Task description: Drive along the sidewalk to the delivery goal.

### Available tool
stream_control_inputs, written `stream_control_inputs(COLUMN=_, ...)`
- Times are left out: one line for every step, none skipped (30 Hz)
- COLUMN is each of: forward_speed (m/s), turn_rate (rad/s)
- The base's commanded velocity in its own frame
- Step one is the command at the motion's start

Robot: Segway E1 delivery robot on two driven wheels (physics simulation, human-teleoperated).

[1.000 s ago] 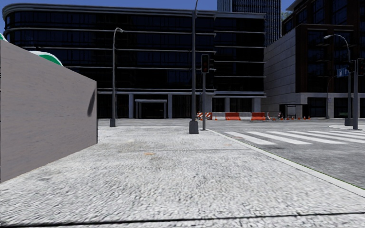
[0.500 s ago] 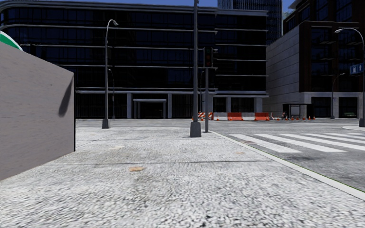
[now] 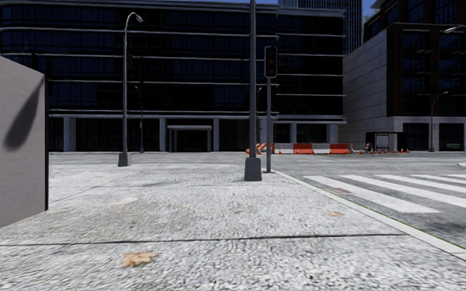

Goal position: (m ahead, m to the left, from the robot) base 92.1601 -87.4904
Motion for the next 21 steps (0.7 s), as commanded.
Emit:
stream_control_inputs(forward_speed=2.0, turn_rate=-0.11)
stream_control_inputs(forward_speed=2.0, turn_rate=-0.11)
stream_control_inputs(forward_speed=2.0, turn_rate=-0.32)
stream_control_inputs(forward_speed=2.0, turn_rate=-0.56)
stream_control_inputs(forward_speed=2.0, turn_rate=-0.68)
stream_control_inputs(forward_speed=2.0, turn_rate=-0.68)
stream_control_inputs(forward_speed=2.0, turn_rate=-0.71)
stream_control_inputs(forward_speed=2.0, turn_rate=-0.72)
stream_control_inputs(forward_speed=2.0, turn_rate=-0.72)
stream_control_inputs(forward_speed=2.0, turn_rate=-0.72)
stream_control_inputs(forward_speed=2.0, turn_rate=-0.72)
stream_control_inputs(forward_speed=2.0, turn_rate=-0.72)
stream_control_inputs(forward_speed=2.0, turn_rate=-0.72)
stream_control_inputs(forward_speed=2.0, turn_rate=-0.72)
stream_control_inputs(forward_speed=2.0, turn_rate=-0.72)
stream_control_inputs(forward_speed=2.0, turn_rate=-0.72)
stream_control_inputs(forward_speed=2.0, turn_rate=-0.72)
stream_control_inputs(forward_speed=2.0, turn_rate=-0.72)
stream_control_inputs(forward_speed=2.0, turn_rate=-0.72)
stream_control_inputs(forward_speed=2.0, turn_rate=-0.72)
stream_control_inputs(forward_speed=2.0, turn_rate=-0.72)
